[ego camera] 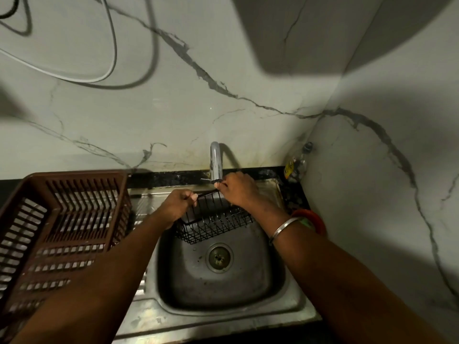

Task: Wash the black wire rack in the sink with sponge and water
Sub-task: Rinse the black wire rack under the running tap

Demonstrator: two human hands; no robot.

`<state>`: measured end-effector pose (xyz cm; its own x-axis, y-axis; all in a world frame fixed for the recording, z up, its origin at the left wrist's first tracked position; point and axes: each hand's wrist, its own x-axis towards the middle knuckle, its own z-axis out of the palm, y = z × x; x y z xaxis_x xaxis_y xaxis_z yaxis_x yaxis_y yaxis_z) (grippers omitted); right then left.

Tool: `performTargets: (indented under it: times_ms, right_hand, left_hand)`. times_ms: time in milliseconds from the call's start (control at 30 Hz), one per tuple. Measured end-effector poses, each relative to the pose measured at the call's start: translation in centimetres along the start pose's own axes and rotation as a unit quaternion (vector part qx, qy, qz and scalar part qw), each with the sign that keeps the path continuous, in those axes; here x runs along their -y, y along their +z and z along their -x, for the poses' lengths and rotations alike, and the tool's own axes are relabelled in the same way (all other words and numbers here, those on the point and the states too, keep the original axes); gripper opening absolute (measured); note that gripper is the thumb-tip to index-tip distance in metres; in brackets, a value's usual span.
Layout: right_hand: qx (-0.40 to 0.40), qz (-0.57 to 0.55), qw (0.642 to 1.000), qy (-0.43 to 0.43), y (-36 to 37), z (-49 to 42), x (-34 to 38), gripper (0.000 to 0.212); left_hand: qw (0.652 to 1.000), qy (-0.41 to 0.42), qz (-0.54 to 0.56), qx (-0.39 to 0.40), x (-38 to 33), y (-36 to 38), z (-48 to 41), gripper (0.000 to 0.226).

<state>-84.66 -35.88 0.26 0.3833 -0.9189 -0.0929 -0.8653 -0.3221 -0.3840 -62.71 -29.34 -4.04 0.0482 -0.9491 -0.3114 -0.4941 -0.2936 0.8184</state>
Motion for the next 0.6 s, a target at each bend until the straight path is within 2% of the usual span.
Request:
performTargets:
  times_ms: [67, 233, 333, 433, 600]
  right_hand:
    - [0.001, -0.02, 1.0, 0.002, -0.5, 0.0, -0.8, 0.038]
    - [-0.008, -0.159, 0.986, 0.043, -0.3, 0.1, -1.6, 0.038]
    - [-0.02, -0.165, 0.986, 0.034, -0.1, -0.3, 0.1, 0.021]
    - [-0.011, -0.168, 0.985, 0.042, 0.7, -0.5, 2.0, 0.033]
    - [-0.002, -0.235, 0.97, 0.065, 1.2, -0.5, 1.7, 0.03]
  left_hand:
    - [1.0, 0.002, 0.021, 0.006, 0.5, -0.2, 0.1, 0.033]
    - [0.999, -0.016, 0.041, -0.006, 1.2, -0.2, 0.2, 0.037]
    - [0.999, -0.014, 0.035, 0.024, 0.1, 0.7, 0.6, 0.036]
    - [0.996, 0.006, 0.071, 0.05, -1.6, 1.7, 1.0, 0.037]
    - [0.987, -0.003, 0.157, 0.043, -2.3, 2.9, 0.8, 0.039]
